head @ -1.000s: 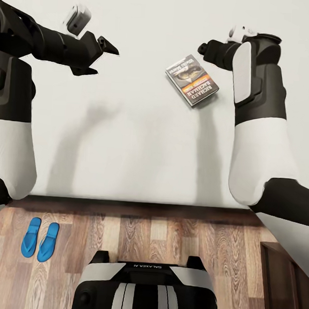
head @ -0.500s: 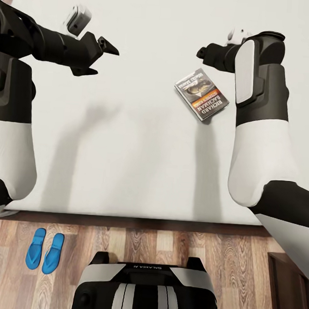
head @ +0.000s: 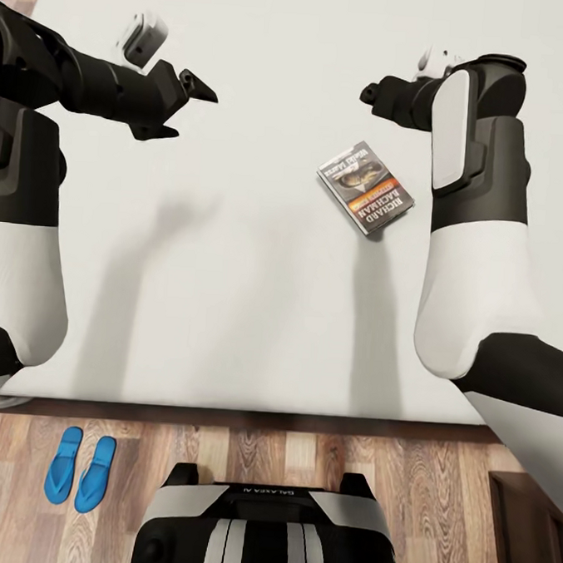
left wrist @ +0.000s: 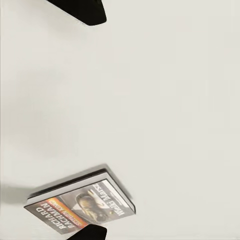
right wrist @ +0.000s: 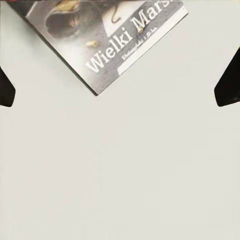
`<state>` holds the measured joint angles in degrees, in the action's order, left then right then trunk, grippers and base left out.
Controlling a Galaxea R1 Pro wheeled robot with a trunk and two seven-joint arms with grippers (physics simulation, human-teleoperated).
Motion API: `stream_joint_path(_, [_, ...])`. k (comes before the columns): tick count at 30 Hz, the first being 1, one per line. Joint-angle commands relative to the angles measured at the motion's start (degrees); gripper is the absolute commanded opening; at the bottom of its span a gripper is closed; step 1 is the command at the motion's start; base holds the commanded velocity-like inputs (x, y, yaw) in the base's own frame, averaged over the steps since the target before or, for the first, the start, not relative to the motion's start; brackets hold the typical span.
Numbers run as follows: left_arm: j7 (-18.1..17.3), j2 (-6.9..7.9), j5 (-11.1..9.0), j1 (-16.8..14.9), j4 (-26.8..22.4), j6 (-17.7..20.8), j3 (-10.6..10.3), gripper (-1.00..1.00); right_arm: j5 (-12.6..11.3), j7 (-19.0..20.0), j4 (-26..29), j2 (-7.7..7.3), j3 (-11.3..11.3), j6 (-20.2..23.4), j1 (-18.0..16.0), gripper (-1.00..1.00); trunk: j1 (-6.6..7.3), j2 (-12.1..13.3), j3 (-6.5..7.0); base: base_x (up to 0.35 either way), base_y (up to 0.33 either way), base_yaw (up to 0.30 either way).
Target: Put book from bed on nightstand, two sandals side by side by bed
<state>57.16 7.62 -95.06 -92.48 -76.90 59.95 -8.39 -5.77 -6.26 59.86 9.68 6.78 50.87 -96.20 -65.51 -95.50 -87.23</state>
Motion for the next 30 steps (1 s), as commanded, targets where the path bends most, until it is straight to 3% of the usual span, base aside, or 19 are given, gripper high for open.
stream_joint_path(1, [0.58, 0.06, -0.5, -0.05, -0.1, 0.05, -0.07, 1.0, -0.62, -0.53, 0.06, 0.07, 0.04, 0.23, 0.02, 1.0, -0.02, -0.01, 0.0, 0.245, 0.0, 0.0])
stream_joint_path(6, [0.64, 0.13, -0.48, 0.11, -0.83, 0.05, -0.05, 1.0, -0.62, -0.51, 0.12, 0.32, -0.19, 1.55, 0.55, 1.0, -0.02, -0.01, 0.21, 0.204, 0.0, 0.0])
stream_joint_path(10, [0.7, 0.31, -0.44, 1.41, -2.55, 0.05, 0.16, 1.0, -0.6, -0.49, 0.84, 0.32, -0.17, 5.47, 0.87, 1.0, -0.02, -0.01, 0.5, 0.081, 0.0, 0.0])
stream_joint_path(15, [0.73, 1.55, -0.53, 2.85, -5.15, 0.05, 0.19, 1.0, -0.61, -0.45, 3.49, 0.32, 0.12, 8.97, 1.1, 1.0, -0.02, -0.01, 0.92, 0.035, 0.0, 0.0])
stream_joint_path(17, [0.75, 2.75, -0.78, 3.63, -7.35, 0.05, -0.04, 1.0, -0.63, -0.44, 5.38, 0.32, 0.27, 9.13, 1.79, 1.0, -0.02, -0.01, 1.1, 0.013, 0.0, 0.0])
stream_joint_path(19, [0.75, 2.87, -1.09, 3.71, -7.71, 0.05, -0.11, 1.0, -0.63, -0.43, 5.64, 0.32, 0.28, 9.13, 1.97, 1.0, -0.02, -0.01, 1.28, 0.006, 0.0, 0.0])
stream_joint_path(25, [1.6, 3.4, -6.18, 4.05, -9.74, 0.05, -1.31, 1.0, -0.64, -0.42, 8.21, 0.32, 0.27, 9.13, 4.13, 1.0, -0.02, -0.01, 1.84, 0.003, 0.0, 0.0])
stream_joint_path(26, [3.24, 5.07, -10.32, 4.11, -10.97, 0.05, -3.77, 1.0, -0.62, -0.42, 11.15, 0.32, 0.18, 9.13, 5.8, 1.0, -0.02, -0.01, 1.93, 0.0, 0.0, 0.0])
stream_joint_path(29, [4.81, 6.29, -13.94, 4.13, -11.97, -0.45, -5.56, 1.0, -0.5, -0.42, 13.94, 0.32, 0.13, 9.13, 6.88, 1.0, -0.02, -0.01, 2.21, 0.0, 0.0, 0.0])
stream_joint_path(30, [4.81, 6.29, -13.94, 4.13, -11.97, -0.45, -5.56, 1.0, -0.5, -0.42, 13.94, 0.32, 0.13, 9.13, 6.88, 1.0, -0.02, -0.01, 2.3, 0.0, 0.0, 0.0])
